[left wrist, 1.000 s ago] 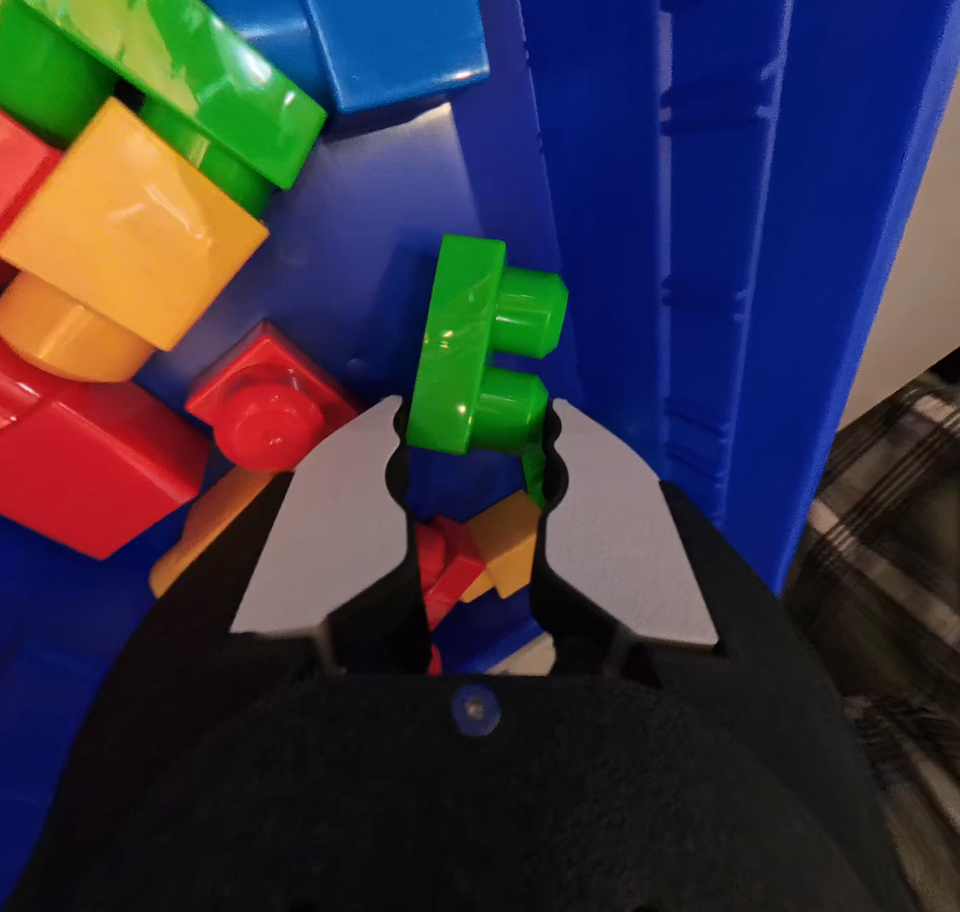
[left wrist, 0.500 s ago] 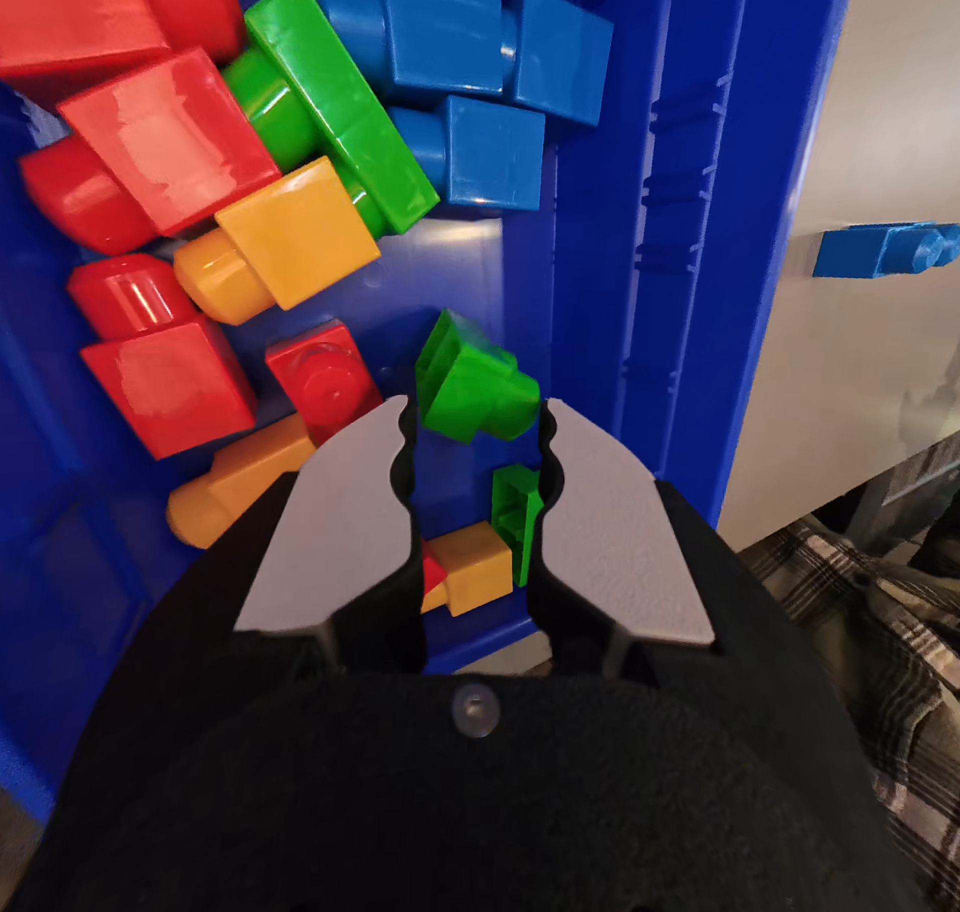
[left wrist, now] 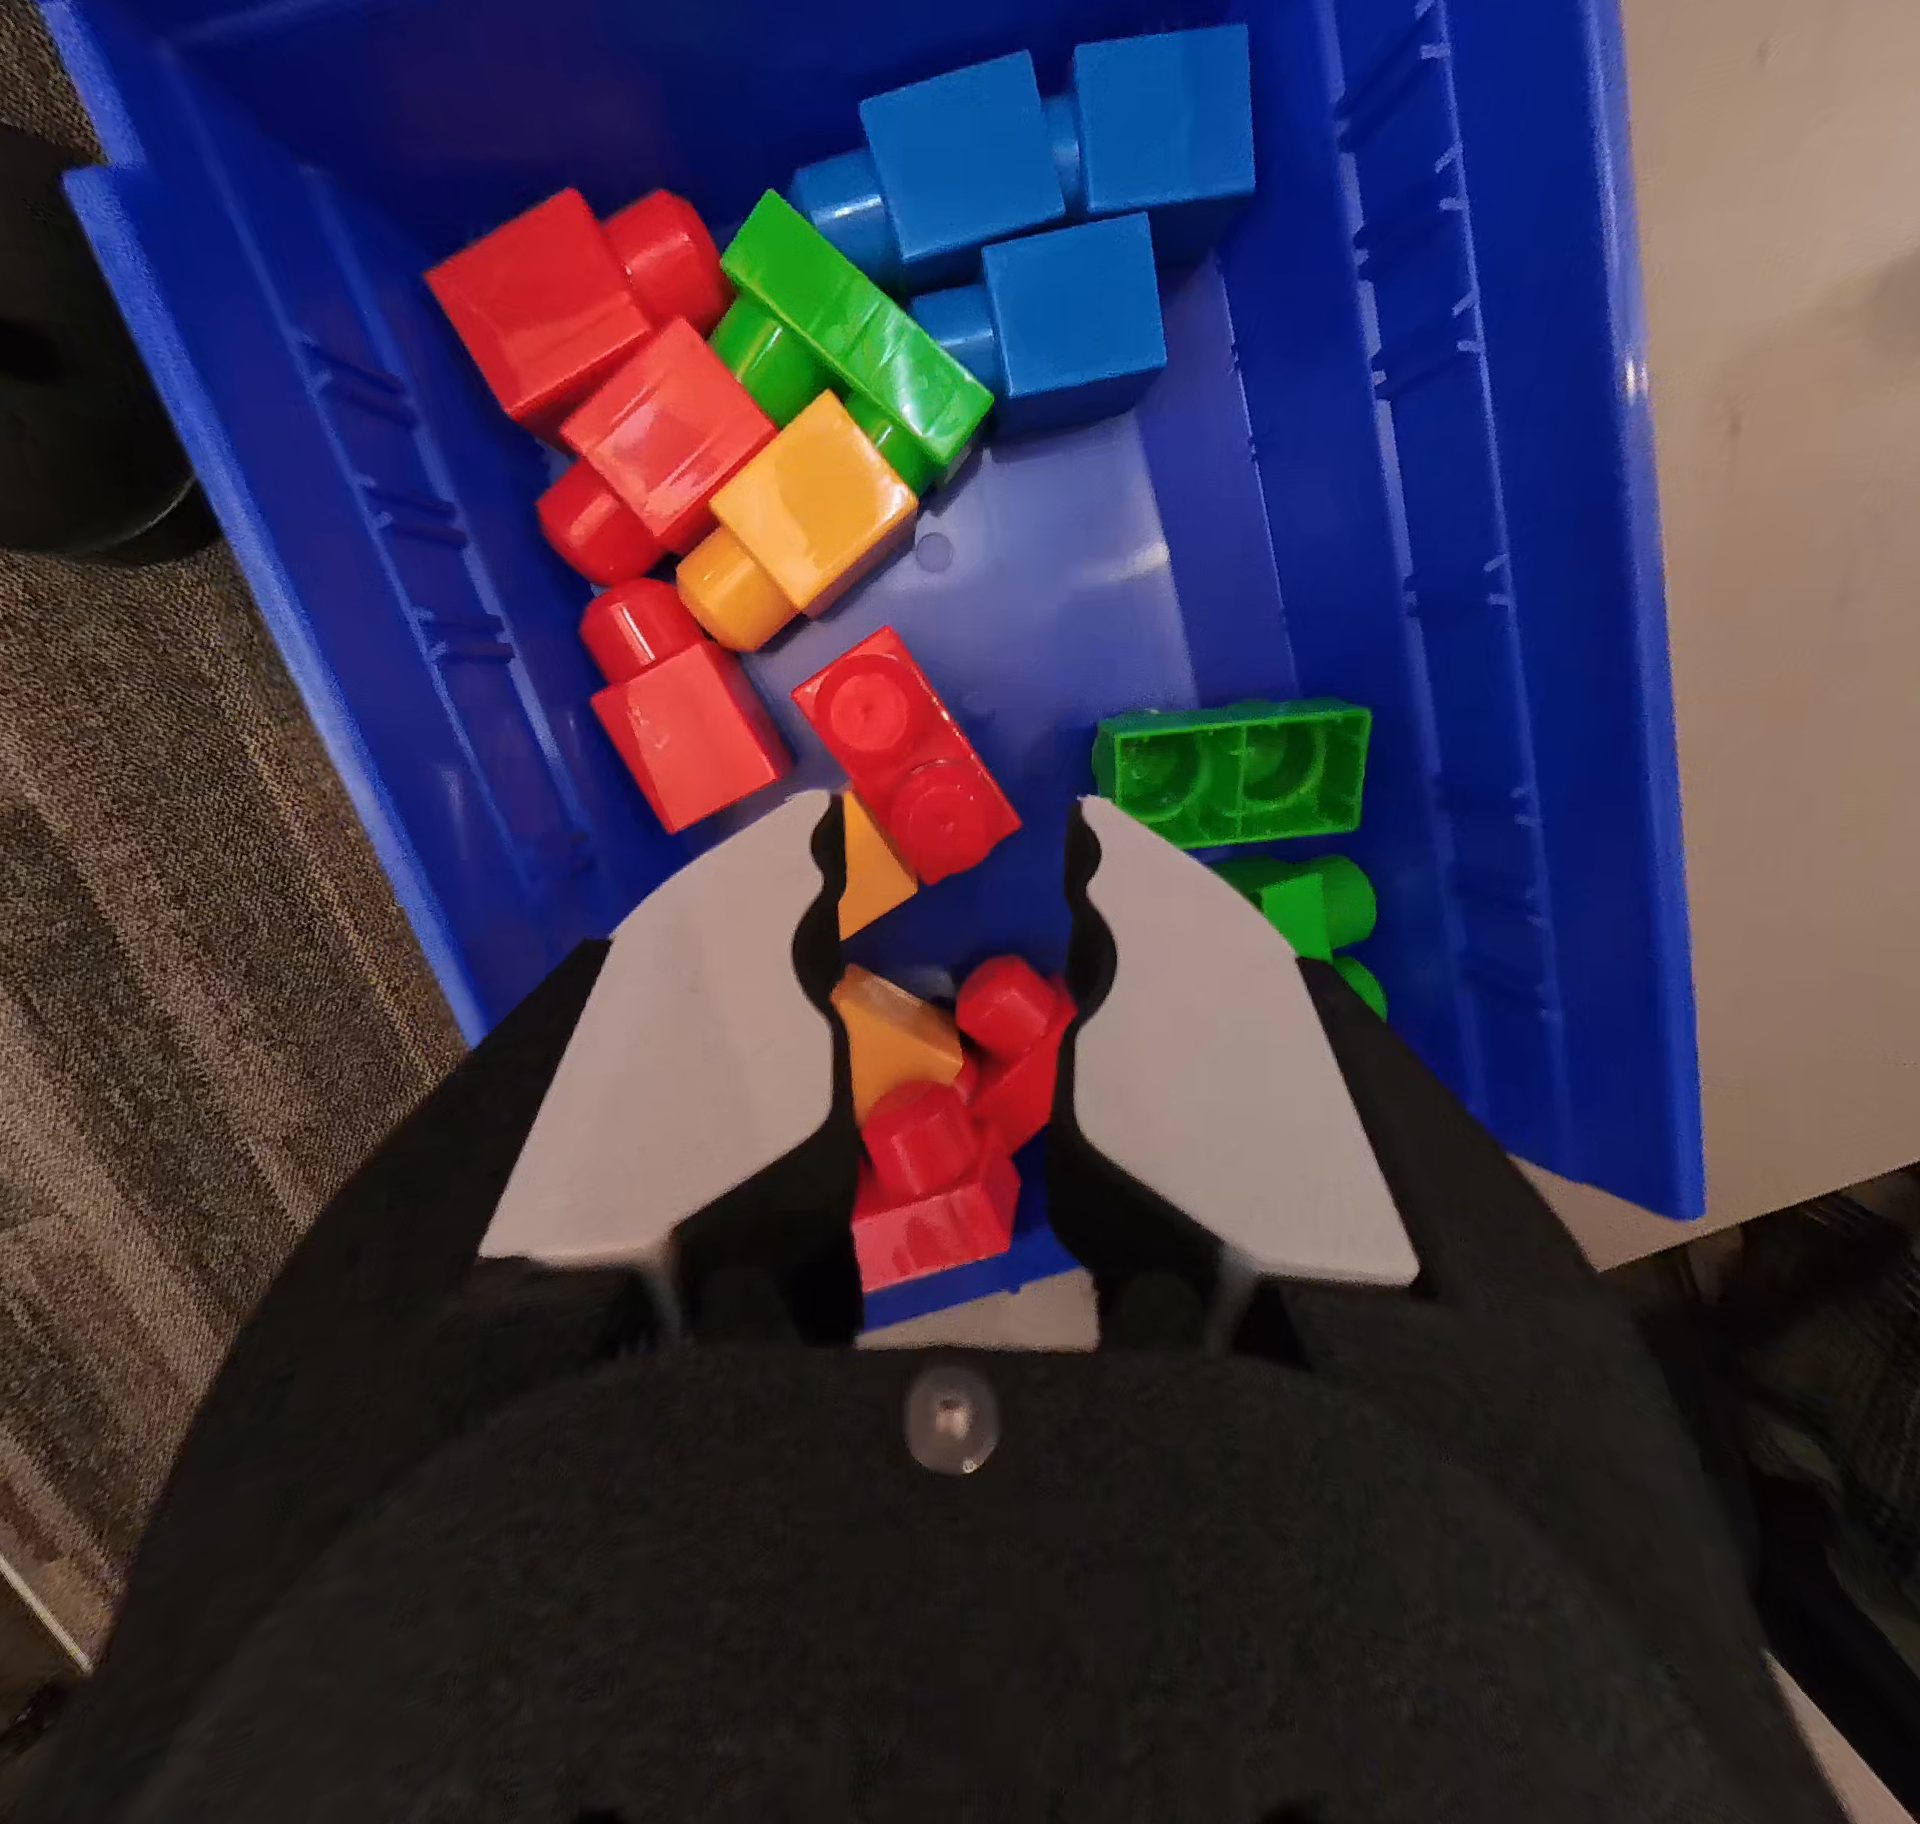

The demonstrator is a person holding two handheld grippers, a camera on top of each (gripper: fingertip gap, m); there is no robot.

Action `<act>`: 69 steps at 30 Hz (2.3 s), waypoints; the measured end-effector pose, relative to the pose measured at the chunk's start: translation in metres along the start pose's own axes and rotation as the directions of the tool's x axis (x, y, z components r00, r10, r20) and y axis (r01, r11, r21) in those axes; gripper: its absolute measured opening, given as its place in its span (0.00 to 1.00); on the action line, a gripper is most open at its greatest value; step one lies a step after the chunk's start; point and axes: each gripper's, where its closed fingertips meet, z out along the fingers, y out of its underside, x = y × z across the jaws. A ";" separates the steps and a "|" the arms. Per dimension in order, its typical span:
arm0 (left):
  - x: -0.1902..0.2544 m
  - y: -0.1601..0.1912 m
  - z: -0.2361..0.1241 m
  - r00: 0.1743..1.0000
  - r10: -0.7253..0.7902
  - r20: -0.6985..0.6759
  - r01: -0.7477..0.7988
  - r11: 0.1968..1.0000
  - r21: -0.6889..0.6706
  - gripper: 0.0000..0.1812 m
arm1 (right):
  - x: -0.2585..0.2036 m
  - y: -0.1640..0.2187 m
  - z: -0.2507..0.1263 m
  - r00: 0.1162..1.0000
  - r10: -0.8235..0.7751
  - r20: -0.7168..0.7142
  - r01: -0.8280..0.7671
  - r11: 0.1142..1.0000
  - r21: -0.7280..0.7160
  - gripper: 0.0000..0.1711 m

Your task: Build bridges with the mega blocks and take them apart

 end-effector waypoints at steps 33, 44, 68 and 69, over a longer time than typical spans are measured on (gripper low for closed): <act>0.002 0.006 0.040 0.917 -0.399 -0.010 0.376 0.872 -0.312 0.23 | 0.014 0.018 -0.011 0.999 0.046 0.003 -0.046 0.999 0.026 0.67; -0.008 0.010 0.060 0.906 -0.421 0.055 0.414 0.849 -0.329 0.25 | 0.015 0.019 -0.013 0.999 0.047 0.002 -0.047 0.998 0.030 0.67; -0.009 0.022 0.083 0.960 -0.256 0.116 0.280 0.900 -0.333 0.20 | 0.019 0.020 -0.019 0.998 0.056 -0.014 -0.055 0.998 0.043 0.67; -0.009 0.022 0.083 0.959 -0.260 0.113 0.284 0.899 -0.335 0.20 | 0.019 0.021 -0.020 0.998 0.057 -0.016 -0.056 0.998 0.042 0.67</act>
